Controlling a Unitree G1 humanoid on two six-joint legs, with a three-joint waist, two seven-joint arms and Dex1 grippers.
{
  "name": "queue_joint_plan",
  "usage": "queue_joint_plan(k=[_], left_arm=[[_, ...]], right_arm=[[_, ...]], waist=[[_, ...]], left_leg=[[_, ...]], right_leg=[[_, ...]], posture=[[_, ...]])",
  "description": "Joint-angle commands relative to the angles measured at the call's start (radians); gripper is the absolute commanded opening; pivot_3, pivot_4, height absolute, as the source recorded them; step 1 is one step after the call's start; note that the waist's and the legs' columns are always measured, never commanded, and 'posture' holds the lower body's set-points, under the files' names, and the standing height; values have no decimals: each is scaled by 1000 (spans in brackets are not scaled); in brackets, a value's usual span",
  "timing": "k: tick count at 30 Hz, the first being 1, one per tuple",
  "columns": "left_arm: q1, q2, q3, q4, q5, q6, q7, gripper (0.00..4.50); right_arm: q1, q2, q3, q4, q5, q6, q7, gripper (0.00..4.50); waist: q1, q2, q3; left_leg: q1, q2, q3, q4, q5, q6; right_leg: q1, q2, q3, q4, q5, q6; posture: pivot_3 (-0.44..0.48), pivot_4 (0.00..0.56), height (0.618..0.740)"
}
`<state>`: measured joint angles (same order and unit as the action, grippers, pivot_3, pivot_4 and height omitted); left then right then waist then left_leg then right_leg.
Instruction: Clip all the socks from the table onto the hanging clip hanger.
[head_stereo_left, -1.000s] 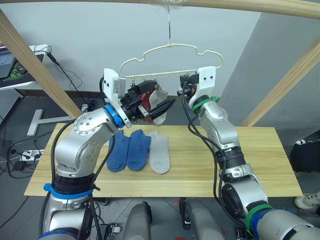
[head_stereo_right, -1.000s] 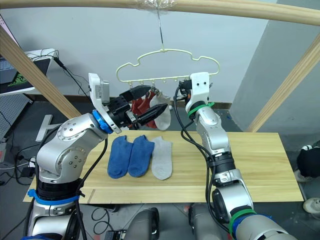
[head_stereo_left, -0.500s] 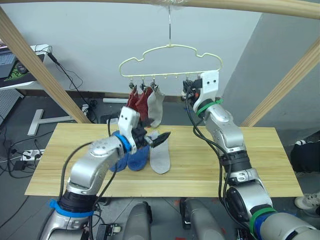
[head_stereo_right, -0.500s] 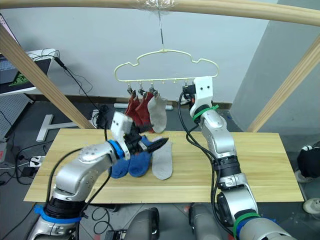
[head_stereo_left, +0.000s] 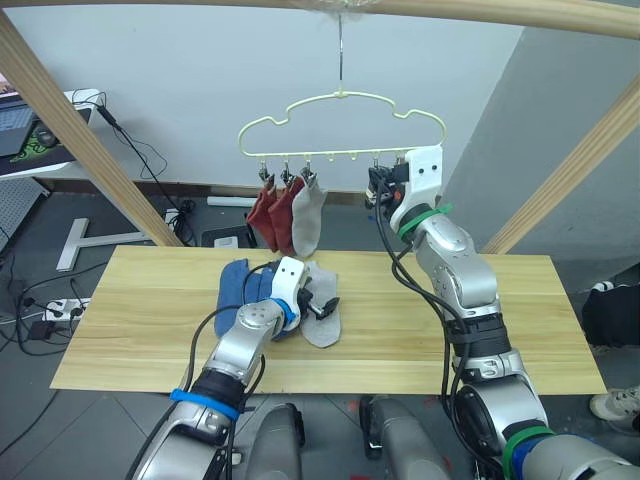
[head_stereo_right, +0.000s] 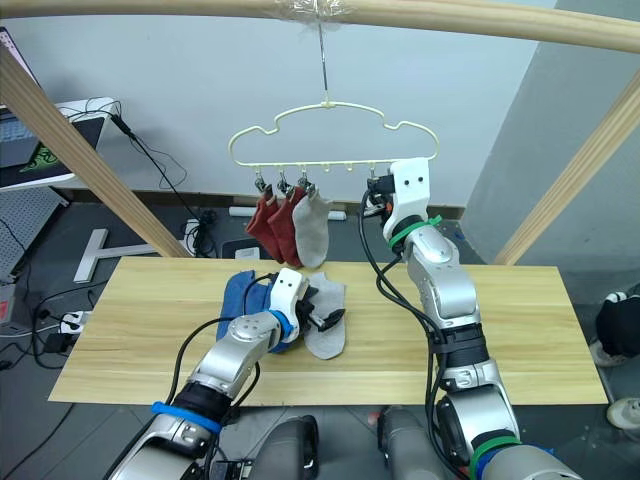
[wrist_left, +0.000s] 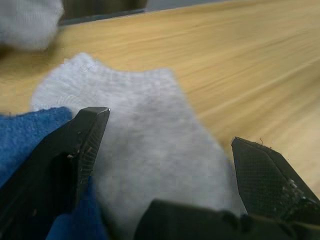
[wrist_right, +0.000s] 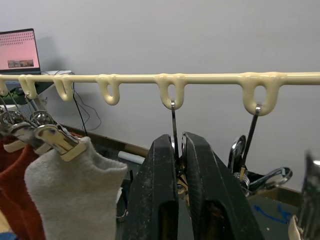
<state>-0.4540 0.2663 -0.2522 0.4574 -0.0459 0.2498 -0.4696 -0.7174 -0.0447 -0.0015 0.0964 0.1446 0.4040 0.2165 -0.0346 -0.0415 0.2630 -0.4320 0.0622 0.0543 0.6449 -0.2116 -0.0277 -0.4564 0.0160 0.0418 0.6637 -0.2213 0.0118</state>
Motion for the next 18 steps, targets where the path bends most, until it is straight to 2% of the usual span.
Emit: queue_joint_plan(k=[1,2,5,10,18], left_arm=[[-18,-20,-28,79,40,-56,-36,4500],[-20,-22,-32,93,47,-65,-46,4500],[-18,-24,-30,108,56,-70,-68,3918],[13,15,-54,83,109,-131,-102,2410],[46,19,-56,50,152,-152,-98,15]], right_arm=[[9,-10,-7,-49,10,19,-4,23],[10,-12,-8,-53,10,23,-4,23],[11,-18,-11,-57,9,30,-4,0],[7,-24,-16,-49,10,28,-6,0],[1,-19,-18,-31,11,14,-6,0]], waist=[[-1,0,0],[-2,0,0],[-4,0,0],[-9,0,0],[-10,0,0]], left_leg=[[0,0,0,0,0,0],[0,0,0,0,0,0],[0,0,0,0,0,0],[0,0,0,0,0,0],[1,1,0,0,0,0]], right_leg=[[0,0,0,0,0,0],[0,0,0,0,0,0],[0,-1,0,0,0,0],[1,-1,0,0,0,0],[1,-1,0,0,0,0]], posture=[[-83,288,740],[-83,288,740],[-89,288,740],[-86,283,740],[-74,274,740]])
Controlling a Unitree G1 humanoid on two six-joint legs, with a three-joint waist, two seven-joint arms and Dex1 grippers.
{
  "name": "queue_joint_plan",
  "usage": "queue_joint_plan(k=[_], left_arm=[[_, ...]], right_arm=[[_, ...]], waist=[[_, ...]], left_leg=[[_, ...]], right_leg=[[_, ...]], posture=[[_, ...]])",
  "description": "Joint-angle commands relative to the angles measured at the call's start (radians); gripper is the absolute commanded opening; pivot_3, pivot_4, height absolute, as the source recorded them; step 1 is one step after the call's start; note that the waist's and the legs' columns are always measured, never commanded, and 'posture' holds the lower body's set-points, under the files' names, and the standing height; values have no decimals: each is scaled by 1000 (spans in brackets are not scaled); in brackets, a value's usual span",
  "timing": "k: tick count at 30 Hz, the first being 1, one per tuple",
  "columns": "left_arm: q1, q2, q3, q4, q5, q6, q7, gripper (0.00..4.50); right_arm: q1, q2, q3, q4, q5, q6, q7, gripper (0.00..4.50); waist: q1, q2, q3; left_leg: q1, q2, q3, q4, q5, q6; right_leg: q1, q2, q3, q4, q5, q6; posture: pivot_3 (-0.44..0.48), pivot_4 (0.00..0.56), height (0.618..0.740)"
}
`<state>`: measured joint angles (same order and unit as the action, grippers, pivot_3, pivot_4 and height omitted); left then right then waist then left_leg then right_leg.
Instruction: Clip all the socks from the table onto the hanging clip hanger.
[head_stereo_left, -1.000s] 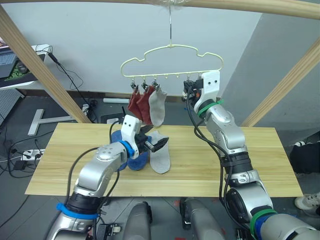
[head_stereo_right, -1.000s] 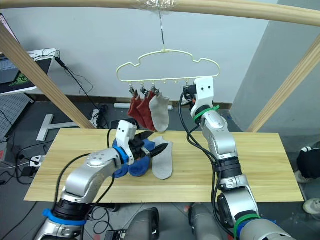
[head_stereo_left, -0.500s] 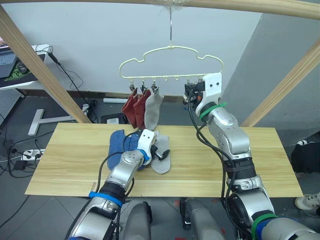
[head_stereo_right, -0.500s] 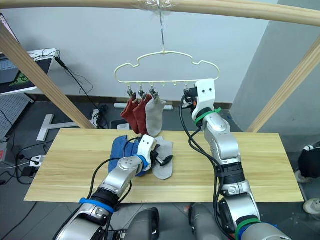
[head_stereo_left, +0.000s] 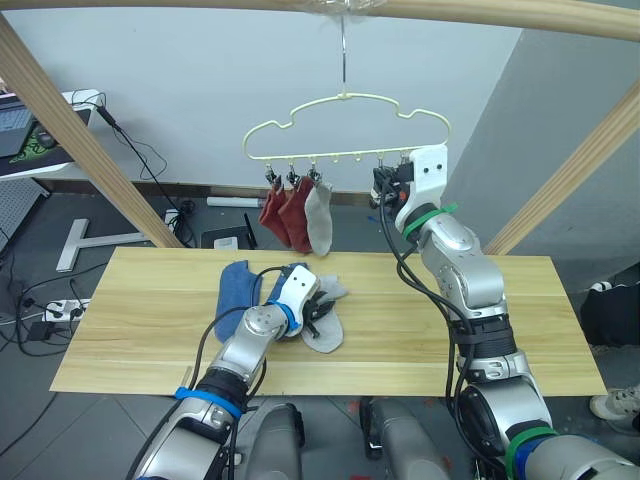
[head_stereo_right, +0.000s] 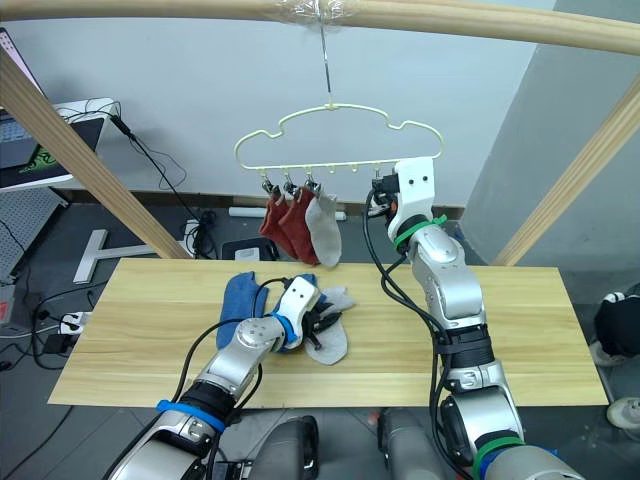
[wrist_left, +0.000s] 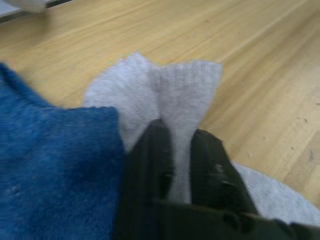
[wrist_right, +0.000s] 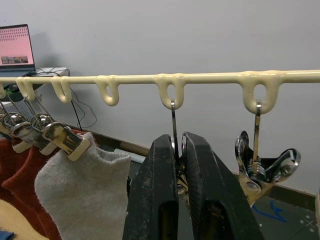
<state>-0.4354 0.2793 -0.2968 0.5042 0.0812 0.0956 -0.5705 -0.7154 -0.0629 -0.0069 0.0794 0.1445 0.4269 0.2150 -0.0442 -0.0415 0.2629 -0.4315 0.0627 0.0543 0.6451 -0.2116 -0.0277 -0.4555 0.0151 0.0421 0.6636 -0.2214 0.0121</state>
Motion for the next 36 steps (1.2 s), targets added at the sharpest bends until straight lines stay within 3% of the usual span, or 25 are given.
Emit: queue_joint_plan(k=[1,8,17,21,29,36], left_arm=[[27,6,-8,7,26,-1,3,15],[89,-15,81,-129,-64,-34,1,15],[320,61,232,-581,-266,-4,-76,15],[346,66,246,-627,-275,16,-57,15],[315,79,172,-670,-114,-143,6,15],[200,39,129,-582,-77,-219,13,15]], right_arm=[[-2,0,-11,-11,10,-11,-6,0],[-17,0,-17,7,9,-23,-5,0],[-41,10,-22,33,20,-43,6,0],[-47,16,-19,48,21,-50,7,0],[-63,7,-49,35,68,4,16,0],[-111,34,-188,-42,276,305,-46,0]], waist=[[0,0,0],[-6,0,0],[-12,0,0],[-6,0,-1],[1,0,-1],[6,0,-1]], left_leg=[[0,0,0,0,0,0],[0,1,0,-1,0,0],[0,2,0,-1,0,0],[0,1,0,-1,0,0],[0,1,1,-1,0,0],[0,1,1,0,0,0]], right_leg=[[0,0,0,0,0,0],[0,0,0,0,0,0],[0,-2,1,0,0,-1],[0,-2,0,0,0,0],[0,-2,0,0,0,0],[0,-1,0,0,1,-2]], posture=[[-71,270,740],[-68,260,740],[-31,238,740],[2,232,740],[4,219,740],[-20,220,740]])
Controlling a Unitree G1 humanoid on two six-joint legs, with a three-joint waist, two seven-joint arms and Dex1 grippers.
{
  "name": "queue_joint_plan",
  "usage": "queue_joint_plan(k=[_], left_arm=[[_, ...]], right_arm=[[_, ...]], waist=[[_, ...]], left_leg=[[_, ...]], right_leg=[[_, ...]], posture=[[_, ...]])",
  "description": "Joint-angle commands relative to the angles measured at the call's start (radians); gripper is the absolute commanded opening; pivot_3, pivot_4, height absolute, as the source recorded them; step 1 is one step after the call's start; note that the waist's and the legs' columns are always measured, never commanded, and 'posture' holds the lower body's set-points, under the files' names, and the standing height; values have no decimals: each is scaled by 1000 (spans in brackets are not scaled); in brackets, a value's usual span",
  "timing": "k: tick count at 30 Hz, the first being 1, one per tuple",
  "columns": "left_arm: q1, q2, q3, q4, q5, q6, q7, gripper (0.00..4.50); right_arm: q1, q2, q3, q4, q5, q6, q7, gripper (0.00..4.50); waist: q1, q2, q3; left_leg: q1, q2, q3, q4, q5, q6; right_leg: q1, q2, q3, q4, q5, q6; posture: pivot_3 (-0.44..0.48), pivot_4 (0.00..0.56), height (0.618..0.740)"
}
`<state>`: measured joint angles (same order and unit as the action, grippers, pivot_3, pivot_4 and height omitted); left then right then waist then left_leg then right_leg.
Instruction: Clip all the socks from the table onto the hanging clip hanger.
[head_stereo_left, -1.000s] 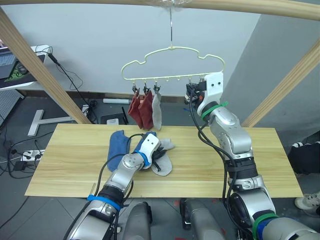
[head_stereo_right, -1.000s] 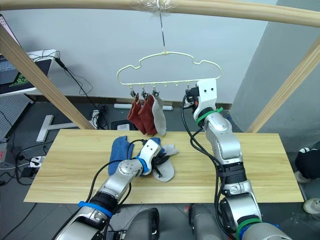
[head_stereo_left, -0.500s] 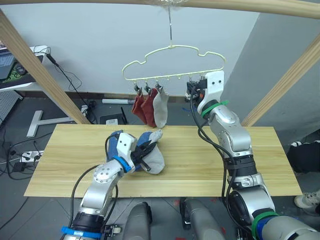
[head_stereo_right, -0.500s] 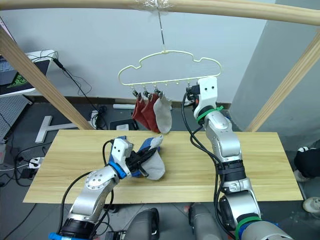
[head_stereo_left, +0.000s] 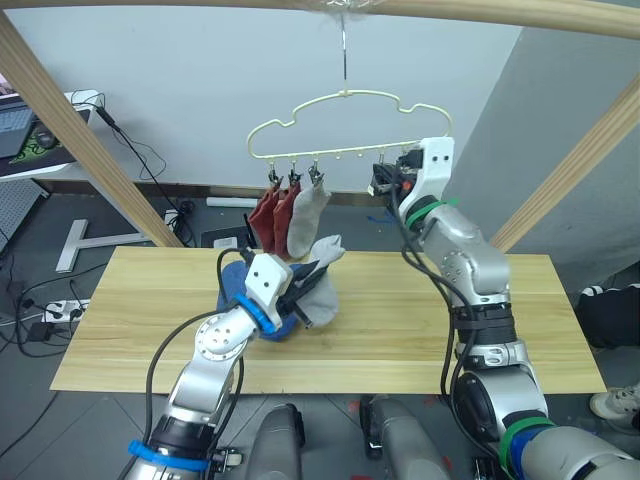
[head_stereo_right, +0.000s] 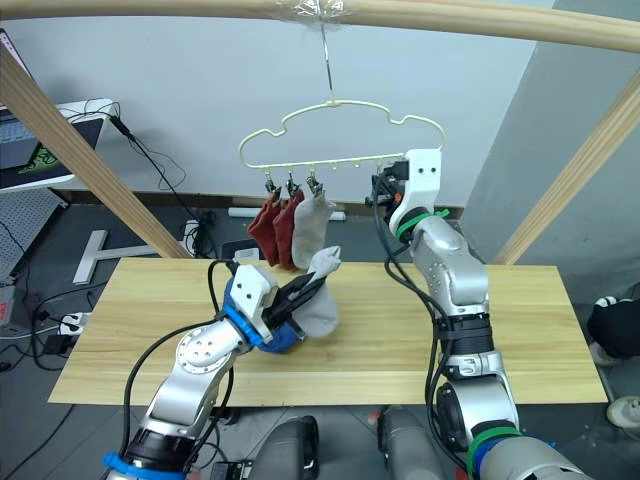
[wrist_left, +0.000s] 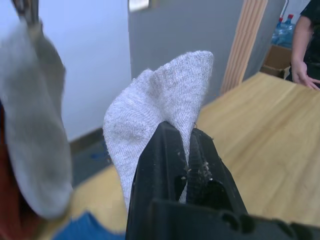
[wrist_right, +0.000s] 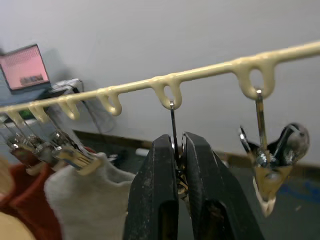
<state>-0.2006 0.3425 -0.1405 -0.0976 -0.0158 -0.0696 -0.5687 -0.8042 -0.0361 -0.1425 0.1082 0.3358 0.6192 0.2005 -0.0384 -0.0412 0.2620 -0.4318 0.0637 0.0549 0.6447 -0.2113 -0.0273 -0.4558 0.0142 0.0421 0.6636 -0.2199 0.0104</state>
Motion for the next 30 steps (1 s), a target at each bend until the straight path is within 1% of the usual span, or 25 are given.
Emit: queue_joint_plan(k=[1,2,3,7,14,19,30], left_arm=[[-46,-29,-33,33,25,-65,14,15],[-51,-33,-36,43,28,-74,15,15],[-60,-43,-42,52,30,-77,20,15],[-127,-110,-61,113,41,-102,53,15],[-160,-124,-68,133,64,-145,70,15],[-186,-125,-66,159,88,-189,84,15],[-201,-137,-67,184,97,-212,108,15]], right_arm=[[-26,8,-60,-81,101,140,-38,0],[-28,8,-65,-89,111,158,-44,0],[-29,10,-76,-106,132,190,-58,0],[-48,38,-157,-158,255,348,-129,0],[-53,47,-217,-190,369,482,-190,0],[-49,63,-242,-213,417,515,-241,0],[-41,55,-254,-218,480,539,-286,0]], waist=[[1,0,0],[1,0,0],[0,0,0],[0,0,0],[-9,0,0],[-16,0,0],[-17,0,0]], left_leg=[[0,0,0,0,0,0],[0,0,0,0,0,0],[0,0,1,0,0,0],[-1,0,0,0,0,0],[-1,0,0,0,0,0],[-1,0,0,0,0,0],[-1,0,-1,0,0,0]], right_leg=[[0,0,0,0,0,0],[0,0,0,-1,0,0],[0,0,0,-1,0,0],[0,0,0,0,0,0],[0,0,0,0,0,1],[0,0,0,0,-1,2],[0,0,0,0,-1,3]], posture=[[-20,220,740],[-20,220,740],[-39,232,740],[-48,231,740],[-72,234,740],[-76,236,740],[-77,238,740]])
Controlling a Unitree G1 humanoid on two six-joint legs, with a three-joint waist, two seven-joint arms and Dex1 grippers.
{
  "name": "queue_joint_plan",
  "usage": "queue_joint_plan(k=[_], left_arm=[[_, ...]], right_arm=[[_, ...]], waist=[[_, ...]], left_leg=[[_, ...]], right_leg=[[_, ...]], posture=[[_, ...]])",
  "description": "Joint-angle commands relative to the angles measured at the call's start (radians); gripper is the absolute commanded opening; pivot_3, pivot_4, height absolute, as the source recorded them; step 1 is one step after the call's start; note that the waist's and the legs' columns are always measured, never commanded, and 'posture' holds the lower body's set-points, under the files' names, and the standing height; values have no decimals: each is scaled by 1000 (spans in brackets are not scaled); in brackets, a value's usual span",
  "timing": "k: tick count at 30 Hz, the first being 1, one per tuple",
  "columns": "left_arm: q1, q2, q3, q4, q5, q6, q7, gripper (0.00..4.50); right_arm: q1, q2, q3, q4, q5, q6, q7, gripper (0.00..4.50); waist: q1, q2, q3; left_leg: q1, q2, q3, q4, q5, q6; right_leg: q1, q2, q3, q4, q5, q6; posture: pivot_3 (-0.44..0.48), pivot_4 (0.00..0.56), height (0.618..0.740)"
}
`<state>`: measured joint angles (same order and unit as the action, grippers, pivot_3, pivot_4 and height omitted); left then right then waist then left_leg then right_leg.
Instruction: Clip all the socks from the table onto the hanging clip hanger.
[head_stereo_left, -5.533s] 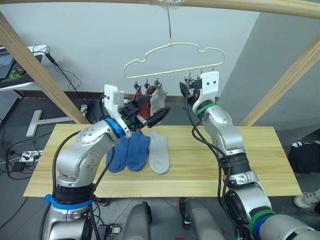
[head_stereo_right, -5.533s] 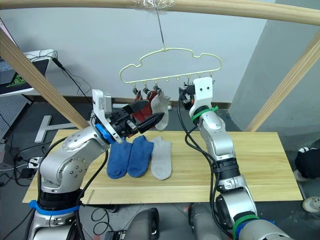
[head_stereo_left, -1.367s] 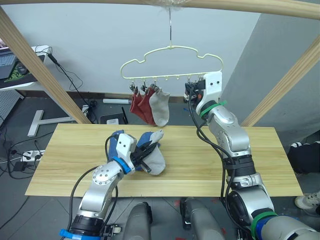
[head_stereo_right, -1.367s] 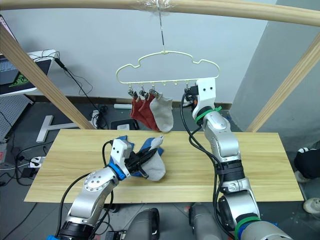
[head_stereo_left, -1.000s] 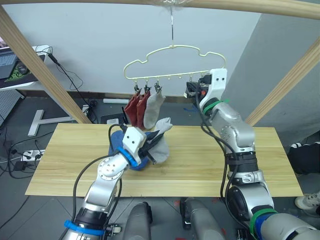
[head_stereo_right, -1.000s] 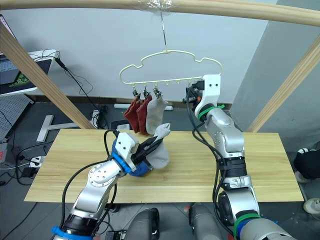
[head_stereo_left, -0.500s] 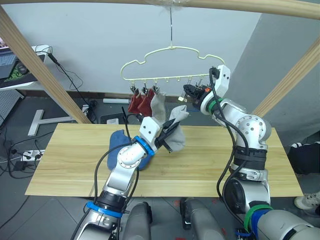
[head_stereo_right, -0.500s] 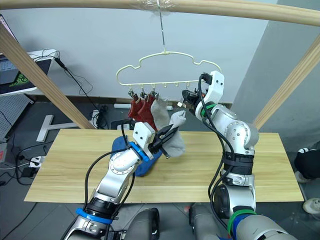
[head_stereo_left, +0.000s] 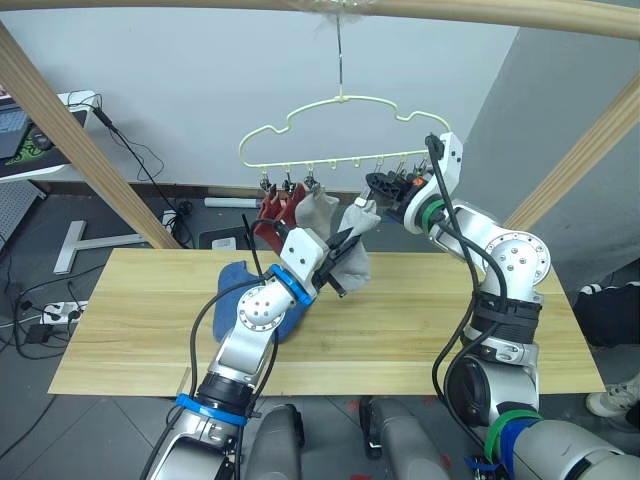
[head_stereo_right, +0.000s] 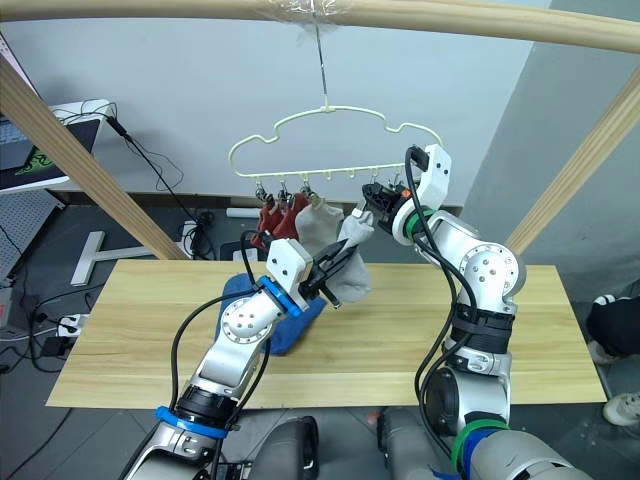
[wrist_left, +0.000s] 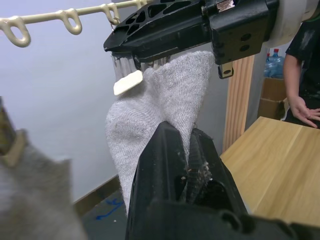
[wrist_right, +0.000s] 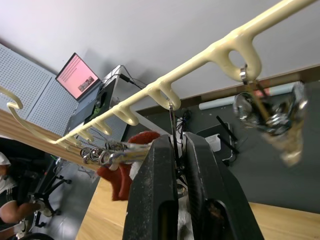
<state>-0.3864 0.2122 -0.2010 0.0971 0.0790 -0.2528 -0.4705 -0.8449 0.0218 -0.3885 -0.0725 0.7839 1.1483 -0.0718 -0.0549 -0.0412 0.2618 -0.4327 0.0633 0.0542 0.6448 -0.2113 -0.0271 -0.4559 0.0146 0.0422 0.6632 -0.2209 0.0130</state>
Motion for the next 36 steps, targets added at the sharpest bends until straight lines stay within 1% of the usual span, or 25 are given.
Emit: queue_joint_plan(k=[1,3,5,6,14,15,16,19,23,27,30,33,34,36], left_arm=[[-18,-9,-7,-8,3,-29,10,15],[-28,-12,-6,4,4,-31,12,15],[-37,-20,-1,12,-2,-28,17,0],[-39,-22,-1,12,-3,-27,17,0],[-49,-32,1,19,-6,-26,17,0],[-53,-32,3,22,-9,-25,16,0],[-56,-33,3,25,-10,-25,15,0],[-58,-36,9,32,-32,-12,3,0],[-62,-35,18,37,-57,6,-13,1133],[-51,-13,25,26,-66,12,-28,2434],[-34,4,36,8,-76,27,-36,3373],[-19,17,45,-9,-91,50,-42,4310],[-12,22,50,-21,-96,60,-42,4471],[5,43,70,-51,-108,85,-45,4471]], right_arm=[[-2,-1,-13,-37,41,13,-20,0],[-2,-2,-18,-36,56,15,-29,0],[3,0,-20,-47,77,21,-35,704],[4,3,-25,-51,93,24,-35,975],[-2,-13,-29,-46,137,4,-44,3977],[0,-19,-33,-62,142,-9,-39,4295],[2,-24,-35,-73,146,-18,-35,4439],[33,-67,-13,-139,153,-16,-4,4439],[109,-165,95,-241,89,-53,67,4500],[272,-279,222,-358,-42,-193,174,4500],[339,-327,321,-376,-186,-324,200,4500],[371,-324,366,-346,-296,-427,182,4500],[381,-326,384,-329,-338,-462,178,4500],[388,-322,414,-289,-402,-533,187,4500]], waist=[[-1,0,0],[-2,0,0],[-2,0,0],[-2,0,0],[-6,0,0],[-6,0,0],[-6,0,0],[-5,0,0],[-7,0,0],[-8,0,0],[-12,0,0],[-25,0,0],[-27,0,0],[-28,0,0]], left_leg=[[0,0,0,0,0,0],[0,0,0,0,0,0],[0,0,0,0,0,0],[0,0,0,0,0,0],[0,0,0,0,0,0],[0,0,0,0,0,0],[0,0,0,0,0,0],[-1,0,0,0,0,0],[-1,0,0,0,0,0],[-1,-1,-1,0,0,0],[0,-1,0,0,0,0],[1,-1,0,1,0,0],[1,-1,0,1,0,0],[1,-1,0,1,0,0]], right_leg=[[0,0,0,0,0,0],[0,0,0,0,0,0],[0,0,0,0,0,0],[0,0,0,0,0,0],[0,1,0,0,0,0],[0,1,0,0,0,0],[0,1,0,0,0,0],[0,1,0,0,0,0],[0,0,0,-1,0,0],[0,1,0,-1,0,0],[0,1,0,-1,0,0],[0,1,0,0,0,1],[0,2,0,1,0,1],[0,2,0,1,0,1]], posture=[[-91,244,740],[-94,242,740],[-93,242,740],[-92,241,740],[-98,234,740],[-99,233,740],[-99,233,740],[-99,233,740],[-99,232,740],[-94,237,740],[-91,236,740],[-88,237,740],[-85,238,740],[-72,242,740]])
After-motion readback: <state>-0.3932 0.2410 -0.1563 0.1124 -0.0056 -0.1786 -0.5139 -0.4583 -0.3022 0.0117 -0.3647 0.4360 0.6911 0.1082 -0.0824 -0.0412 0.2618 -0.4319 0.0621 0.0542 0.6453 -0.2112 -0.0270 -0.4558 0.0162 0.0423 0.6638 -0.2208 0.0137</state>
